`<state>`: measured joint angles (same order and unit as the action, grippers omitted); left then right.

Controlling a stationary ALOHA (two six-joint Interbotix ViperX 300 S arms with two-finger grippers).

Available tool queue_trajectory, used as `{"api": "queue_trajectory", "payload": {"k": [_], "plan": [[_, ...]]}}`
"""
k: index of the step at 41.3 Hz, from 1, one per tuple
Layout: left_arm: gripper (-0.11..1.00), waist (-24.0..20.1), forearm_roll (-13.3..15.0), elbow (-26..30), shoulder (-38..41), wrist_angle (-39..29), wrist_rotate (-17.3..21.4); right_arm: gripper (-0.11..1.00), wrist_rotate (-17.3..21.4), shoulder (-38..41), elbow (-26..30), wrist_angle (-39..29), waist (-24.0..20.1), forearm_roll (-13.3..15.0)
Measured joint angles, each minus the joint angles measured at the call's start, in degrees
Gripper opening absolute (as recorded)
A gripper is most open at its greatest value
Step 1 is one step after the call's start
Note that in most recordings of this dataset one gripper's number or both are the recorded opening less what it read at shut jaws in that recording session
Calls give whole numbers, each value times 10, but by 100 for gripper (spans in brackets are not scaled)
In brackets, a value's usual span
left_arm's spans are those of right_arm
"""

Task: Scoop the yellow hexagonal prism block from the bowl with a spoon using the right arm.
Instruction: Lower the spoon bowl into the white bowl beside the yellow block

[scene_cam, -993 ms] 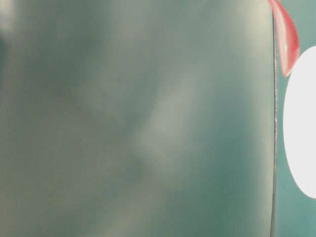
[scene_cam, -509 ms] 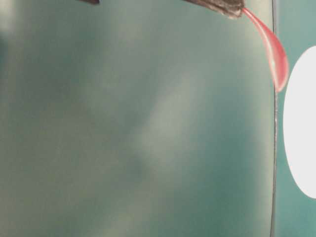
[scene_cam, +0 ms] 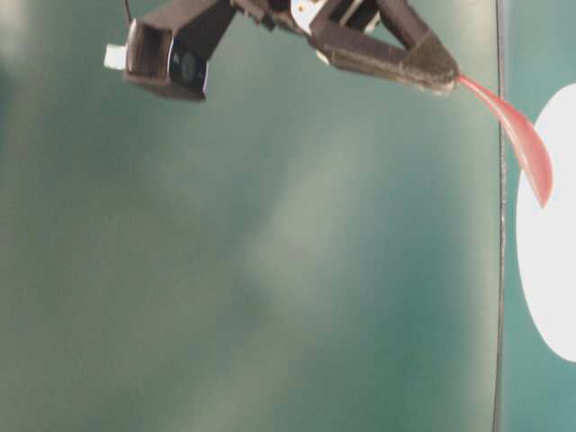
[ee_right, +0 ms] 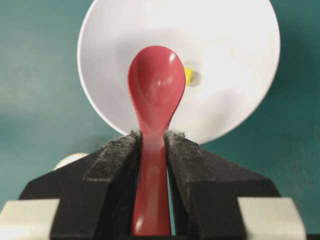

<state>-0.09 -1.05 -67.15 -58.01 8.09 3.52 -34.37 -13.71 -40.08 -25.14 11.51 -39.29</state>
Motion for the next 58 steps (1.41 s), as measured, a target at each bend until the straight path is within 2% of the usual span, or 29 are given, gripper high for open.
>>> {"api": "queue_trajectory", "payload": {"k": [7,13,16,25,32,42,58], "plan": [[9,0,0,0,0,-4,-4,24,25,27,30,-41,11,5],[9,0,1,0,-1,-7,-10,24,60,46,52,-62,11,30],[9,0,1,0,0,-6,-11,24,84,53,61,-76,11,48],[9,0,1,0,-1,-7,-11,24,180,77,90,-133,11,127],[9,0,1,0,0,-7,-11,24,218,93,112,-164,8,165],[9,0,1,0,-1,-7,-11,24,223,113,137,-203,-6,168],[9,0,1,0,-1,-7,-11,24,223,125,150,-211,-9,169]]}}
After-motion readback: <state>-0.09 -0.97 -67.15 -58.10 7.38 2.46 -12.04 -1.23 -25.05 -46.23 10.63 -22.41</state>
